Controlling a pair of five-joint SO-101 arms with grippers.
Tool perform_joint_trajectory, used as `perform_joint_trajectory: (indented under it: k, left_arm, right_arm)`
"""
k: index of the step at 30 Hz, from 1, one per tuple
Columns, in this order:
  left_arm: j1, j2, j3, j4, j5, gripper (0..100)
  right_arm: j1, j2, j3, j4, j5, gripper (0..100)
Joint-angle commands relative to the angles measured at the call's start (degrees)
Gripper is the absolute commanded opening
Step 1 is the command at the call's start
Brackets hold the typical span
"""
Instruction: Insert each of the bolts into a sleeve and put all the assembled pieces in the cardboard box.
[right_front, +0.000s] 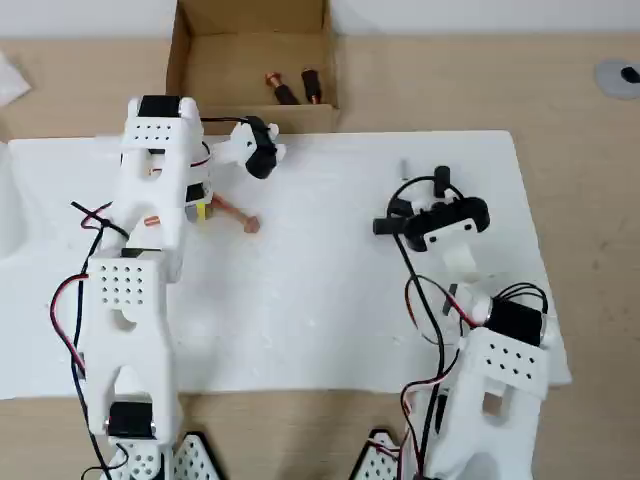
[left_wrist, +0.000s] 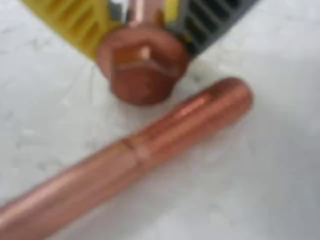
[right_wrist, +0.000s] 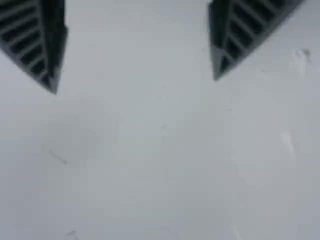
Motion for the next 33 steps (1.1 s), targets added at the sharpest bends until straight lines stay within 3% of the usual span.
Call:
perform_joint_trajectory:
  k: [1,7,11,14,20,27,33]
  left_arm:
    - [-1.8,0.7,-8.6,1.5,0.6,1]
    - [-1.6,-0.7,-18.5,3.2,9.4,1]
    - [-0.5,-7.1,-17.8,3.2,17.0,1]
    - [0.7,-12.9,-12.2,3.2,23.7,1]
    - [2.5,-29.8,1.3,3.2,46.2,1]
    - [2.3,-47.7,23.2,3.0,66.7,1]
    - [2.0,-55.4,36.2,1.7,77.0,1]
  right_arm:
    - [0.1,-0.8,-1.4,-1.0,-0.4,23.9]
    - [0.0,-0.8,-1.7,-1.1,-0.4,23.9]
    - [-4.4,-0.3,-1.0,-3.4,-3.7,23.9]
    - [-9.3,0.6,-3.9,-3.4,-7.9,23.9]
    - [-12.4,10.0,-17.5,-3.6,-17.4,23.9]
    - [-14.7,38.5,-40.7,-1.3,-24.1,23.9]
    - [-14.5,62.6,-72.0,11.9,-21.9,23.9]
